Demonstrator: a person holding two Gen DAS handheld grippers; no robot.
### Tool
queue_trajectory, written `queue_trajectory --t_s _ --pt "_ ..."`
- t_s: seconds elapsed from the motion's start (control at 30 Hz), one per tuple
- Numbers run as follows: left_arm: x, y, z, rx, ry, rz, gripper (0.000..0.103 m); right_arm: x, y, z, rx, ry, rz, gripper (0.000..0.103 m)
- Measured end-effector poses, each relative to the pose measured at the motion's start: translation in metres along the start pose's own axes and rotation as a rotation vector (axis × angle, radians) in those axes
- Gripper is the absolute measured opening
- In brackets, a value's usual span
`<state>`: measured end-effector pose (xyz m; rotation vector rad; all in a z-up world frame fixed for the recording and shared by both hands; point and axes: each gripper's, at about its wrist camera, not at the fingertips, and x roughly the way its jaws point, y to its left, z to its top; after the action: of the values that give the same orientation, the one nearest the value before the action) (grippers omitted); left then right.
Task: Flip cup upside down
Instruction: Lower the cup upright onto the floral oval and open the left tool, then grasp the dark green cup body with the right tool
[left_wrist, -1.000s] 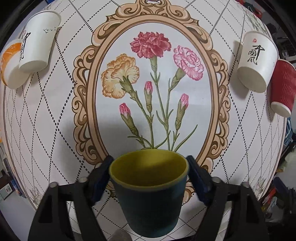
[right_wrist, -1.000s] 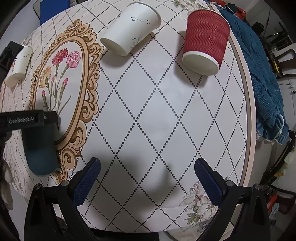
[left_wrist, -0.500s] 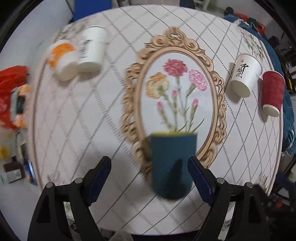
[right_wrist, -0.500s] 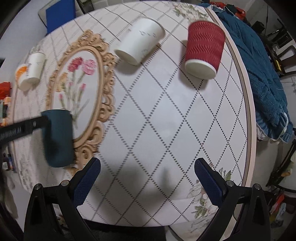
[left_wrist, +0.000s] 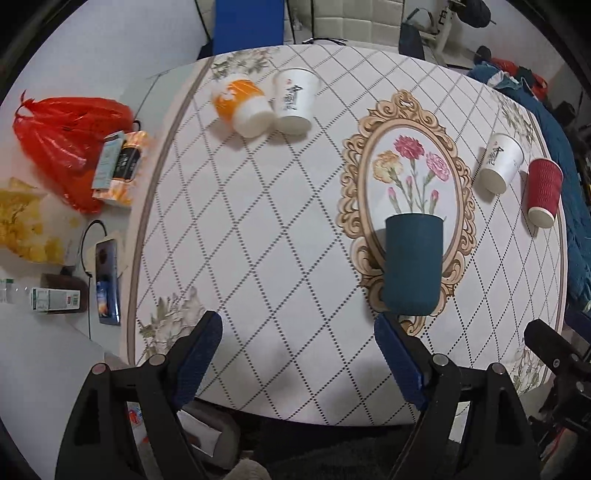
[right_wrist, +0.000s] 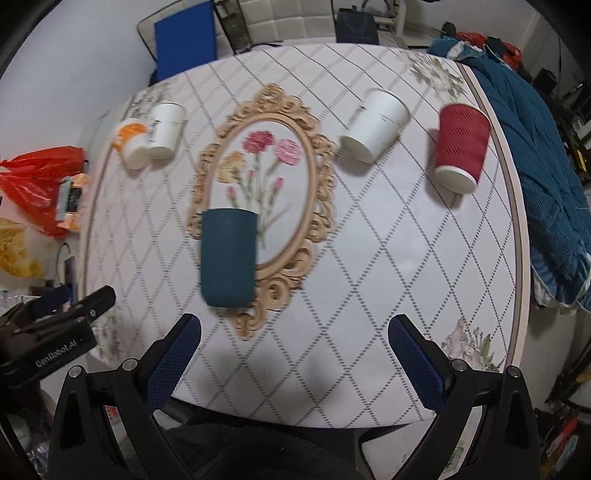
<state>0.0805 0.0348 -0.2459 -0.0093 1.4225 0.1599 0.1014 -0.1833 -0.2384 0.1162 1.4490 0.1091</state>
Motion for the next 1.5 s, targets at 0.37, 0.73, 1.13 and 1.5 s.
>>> queue_trajectory --t_s 0.37,0.73,1.13,1.5 --pt "0.025 0.036 0.003 -0.051 0.007 0.005 0.099 0.006 0.043 0.012 -0.096 0.028 0.002 0.103" --pt "0.095 0.056 0.013 -0.073 0.065 -0.03 0.099 0.06 0.129 0.007 -1.209 -0.004 -0.437 0.103" --pt "0.135 0.058 0.001 -0.109 0.133 -0.06 0.099 0.14 0.089 -0.08 -2.692 -0.1 -0.838 0.103" --pt "0.148 0.076 -0.009 -0.152 0.148 -0.08 0.099 0.159 0.083 -0.056 -3.145 -0.127 -0.784 0.103"
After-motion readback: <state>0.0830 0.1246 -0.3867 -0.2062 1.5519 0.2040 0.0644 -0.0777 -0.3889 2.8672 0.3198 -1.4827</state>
